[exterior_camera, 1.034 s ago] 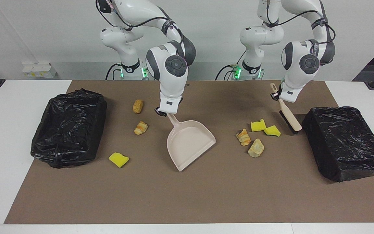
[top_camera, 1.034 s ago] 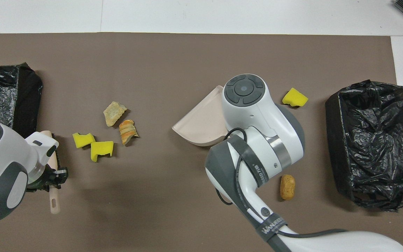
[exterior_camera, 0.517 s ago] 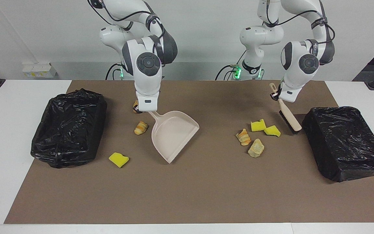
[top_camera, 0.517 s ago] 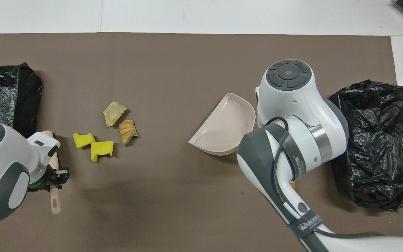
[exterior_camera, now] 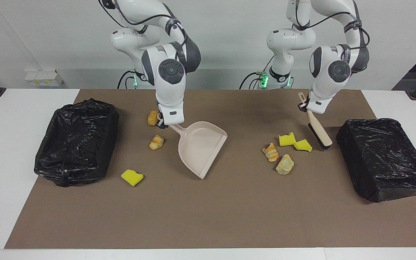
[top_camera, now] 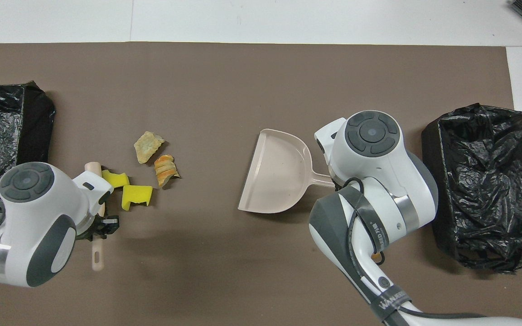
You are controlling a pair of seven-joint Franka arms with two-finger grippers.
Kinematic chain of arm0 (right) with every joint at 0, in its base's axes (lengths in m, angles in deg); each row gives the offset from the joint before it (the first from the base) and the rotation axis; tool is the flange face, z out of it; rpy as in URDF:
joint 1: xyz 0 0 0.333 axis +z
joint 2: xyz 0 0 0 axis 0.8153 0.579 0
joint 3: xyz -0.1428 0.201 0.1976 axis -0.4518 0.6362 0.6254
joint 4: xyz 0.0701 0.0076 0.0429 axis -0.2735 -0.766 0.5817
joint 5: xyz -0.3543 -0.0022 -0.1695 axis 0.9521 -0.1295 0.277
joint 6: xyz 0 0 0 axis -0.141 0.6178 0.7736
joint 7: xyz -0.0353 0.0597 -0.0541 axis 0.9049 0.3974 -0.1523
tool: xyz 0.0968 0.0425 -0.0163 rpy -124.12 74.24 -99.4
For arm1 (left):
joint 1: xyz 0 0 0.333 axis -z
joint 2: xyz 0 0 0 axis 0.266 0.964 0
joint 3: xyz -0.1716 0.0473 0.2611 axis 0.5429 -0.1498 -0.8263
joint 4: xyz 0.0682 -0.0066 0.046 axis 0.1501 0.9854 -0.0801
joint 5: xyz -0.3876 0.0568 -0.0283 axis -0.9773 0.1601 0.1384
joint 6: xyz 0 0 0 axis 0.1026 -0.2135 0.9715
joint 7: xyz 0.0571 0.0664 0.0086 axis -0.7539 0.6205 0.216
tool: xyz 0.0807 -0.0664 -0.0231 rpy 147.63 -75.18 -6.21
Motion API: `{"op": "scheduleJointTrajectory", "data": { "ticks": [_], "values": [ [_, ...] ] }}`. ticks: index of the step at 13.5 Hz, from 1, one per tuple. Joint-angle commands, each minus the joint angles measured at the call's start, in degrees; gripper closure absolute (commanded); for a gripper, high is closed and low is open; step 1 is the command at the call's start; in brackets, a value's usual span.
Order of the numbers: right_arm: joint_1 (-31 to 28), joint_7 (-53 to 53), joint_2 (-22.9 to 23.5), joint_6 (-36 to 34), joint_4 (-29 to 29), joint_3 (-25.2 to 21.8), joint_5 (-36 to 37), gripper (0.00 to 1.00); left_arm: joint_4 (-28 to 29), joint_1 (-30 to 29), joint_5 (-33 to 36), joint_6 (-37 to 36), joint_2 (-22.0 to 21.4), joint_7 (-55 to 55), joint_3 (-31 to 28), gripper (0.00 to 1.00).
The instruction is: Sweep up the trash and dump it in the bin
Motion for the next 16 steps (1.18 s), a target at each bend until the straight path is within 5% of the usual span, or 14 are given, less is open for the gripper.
{"op": "scheduleJointTrajectory", "data": {
  "ticks": [1, 7, 16],
  "values": [
    [-0.47, -8.79, -3.20, 3.12, -3.48, 0.32, 3.52, 1.00, 0.03, 3.15, -2.89, 5.92, 2.90, 0.47, -0.73, 1.00],
    [2.24, -14.46, -2.85, 5.05, -3.83, 0.32, 3.89, 1.00, -2.53, 9.92, -10.19, 13.94, 8.88, 0.30, -0.73, 1.00],
    [4.45, -3.48, -2.23, 4.72, -5.15, 0.41, 9.25, 1.00, -2.53, 20.46, -11.86, 13.85, 8.19, 0.03, -0.47, 1.00]
  ]
}}
